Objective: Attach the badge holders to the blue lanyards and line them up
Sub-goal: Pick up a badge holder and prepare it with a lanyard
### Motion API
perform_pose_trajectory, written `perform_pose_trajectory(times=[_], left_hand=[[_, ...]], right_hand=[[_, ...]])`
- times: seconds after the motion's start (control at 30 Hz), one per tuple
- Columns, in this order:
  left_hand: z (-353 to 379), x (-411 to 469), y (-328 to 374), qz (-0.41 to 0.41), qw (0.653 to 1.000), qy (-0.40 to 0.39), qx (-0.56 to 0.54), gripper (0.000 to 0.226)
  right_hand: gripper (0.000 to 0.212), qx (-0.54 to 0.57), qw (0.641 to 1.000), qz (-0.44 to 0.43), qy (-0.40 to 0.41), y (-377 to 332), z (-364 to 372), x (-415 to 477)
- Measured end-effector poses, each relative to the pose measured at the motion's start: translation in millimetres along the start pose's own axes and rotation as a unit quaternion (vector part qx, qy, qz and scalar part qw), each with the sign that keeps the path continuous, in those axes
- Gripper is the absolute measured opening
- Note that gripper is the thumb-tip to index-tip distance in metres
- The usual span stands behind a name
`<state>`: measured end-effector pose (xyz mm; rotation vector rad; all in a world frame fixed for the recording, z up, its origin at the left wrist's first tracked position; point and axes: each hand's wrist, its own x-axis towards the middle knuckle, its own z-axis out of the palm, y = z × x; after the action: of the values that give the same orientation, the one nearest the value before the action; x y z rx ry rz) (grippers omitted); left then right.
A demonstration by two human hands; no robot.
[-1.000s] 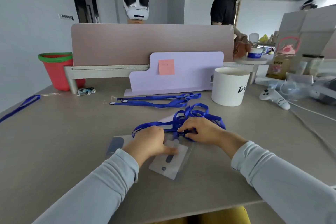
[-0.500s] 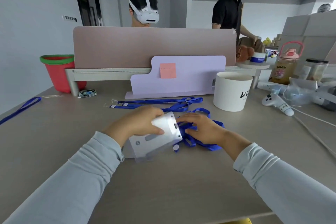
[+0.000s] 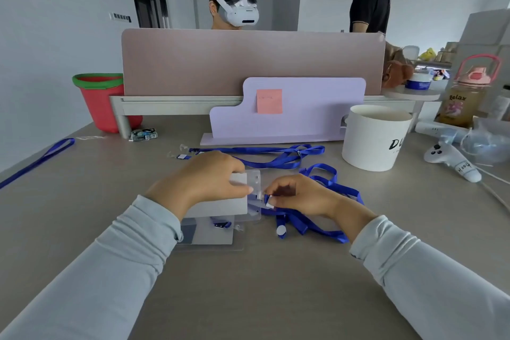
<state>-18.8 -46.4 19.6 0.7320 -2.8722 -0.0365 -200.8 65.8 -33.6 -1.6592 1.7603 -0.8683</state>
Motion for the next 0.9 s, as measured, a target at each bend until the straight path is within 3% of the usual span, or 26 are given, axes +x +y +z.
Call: perform_pose_trajectory(times=[0.13, 0.3, 0.5, 0.73, 0.9], left_hand=[[9.8, 8.8, -10.1, -0.018, 0.999, 0.026, 0.016, 0.057], [18.9, 18.4, -11.5, -0.018, 0.999, 0.035, 0.036, 0.052], [28.8, 30.2, -19.0, -0.031, 0.997, 0.055, 0.049, 0.054], [36.9, 30.9, -28.5, -0.020, 0.996, 0.086, 0.028, 0.055], [56.7, 28.6, -29.0, 0.056, 0.974, 0.221, 0.020, 0.056]], right_hand=[[0.013, 0.061, 0.998, -0.001, -0.018, 1.5, -6.4, 8.1], [0.023, 0.009, 1.000, 0.019, -0.016, 2.4, -14.8, 20.0], [0.011, -0.028, 0.999, -0.025, -0.004, 0.6, -13.8, 29.5], [0.011, 0.041, 0.998, -0.049, 0.005, 6.7, -10.6, 34.2], [0.006, 0.023, 0.999, -0.036, 0.030, 15.0, -3.5, 35.6]])
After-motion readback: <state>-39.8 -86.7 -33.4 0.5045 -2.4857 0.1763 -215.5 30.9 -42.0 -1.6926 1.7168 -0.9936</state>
